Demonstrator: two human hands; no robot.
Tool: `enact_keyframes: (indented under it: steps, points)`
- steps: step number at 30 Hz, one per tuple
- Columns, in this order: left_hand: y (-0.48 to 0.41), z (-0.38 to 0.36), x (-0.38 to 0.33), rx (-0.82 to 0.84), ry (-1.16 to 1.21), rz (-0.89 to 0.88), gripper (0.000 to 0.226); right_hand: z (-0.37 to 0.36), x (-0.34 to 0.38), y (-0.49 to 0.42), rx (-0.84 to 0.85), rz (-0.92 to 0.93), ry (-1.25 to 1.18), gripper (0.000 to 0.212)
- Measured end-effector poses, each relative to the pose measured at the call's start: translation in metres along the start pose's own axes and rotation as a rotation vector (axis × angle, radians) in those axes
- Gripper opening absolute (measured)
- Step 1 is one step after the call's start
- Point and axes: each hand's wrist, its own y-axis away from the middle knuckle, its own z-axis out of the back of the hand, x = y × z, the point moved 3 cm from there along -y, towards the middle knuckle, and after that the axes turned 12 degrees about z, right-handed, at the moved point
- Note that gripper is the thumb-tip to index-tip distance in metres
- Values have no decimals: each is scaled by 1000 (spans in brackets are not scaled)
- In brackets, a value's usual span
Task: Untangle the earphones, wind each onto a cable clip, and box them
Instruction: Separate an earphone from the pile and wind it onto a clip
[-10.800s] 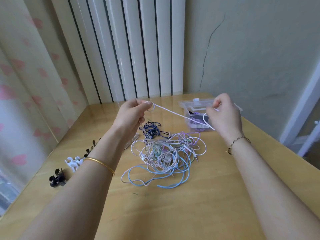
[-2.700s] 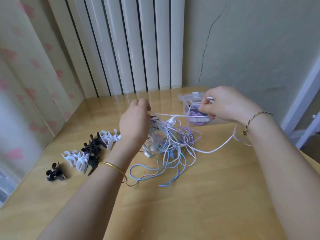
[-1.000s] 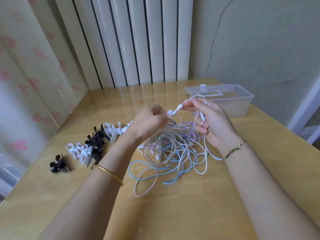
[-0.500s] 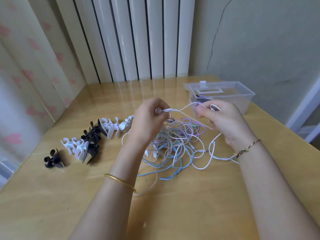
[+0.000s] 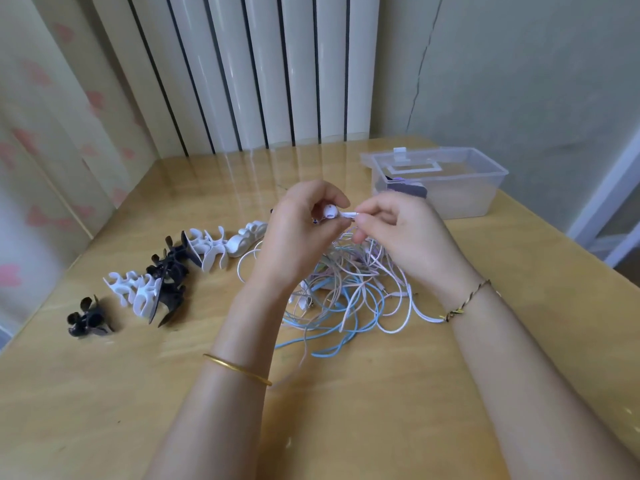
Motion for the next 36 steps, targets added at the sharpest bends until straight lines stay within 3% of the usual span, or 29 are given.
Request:
enact_keyframes:
  steps: [3,9,18,24,31,33,36]
  points:
    - [3,0,0,52,44,40,31,3,-6,0,-79,-10,-73,25]
    - [9,5,3,127,267,121,21,6,-8,0,-165,-3,-38,24]
    - [10,2,9,39,30,26,20,2,-7,0,-251,6,-69,14]
    - [12,-3,8,11,-125,-30,25,-3,-7,-1,-262,-13,-159,22]
    - [16,-2,3,-151,-158,-69,20,-3,-6,0,-170,51,13,12]
    - [19,-2,0,-212,-143,-77,20,-2,-4,0,-213,63,-3,13]
    - [21,-2,-2,-234,-99,-62,25,0,-6,1,-362,-12,-217,18]
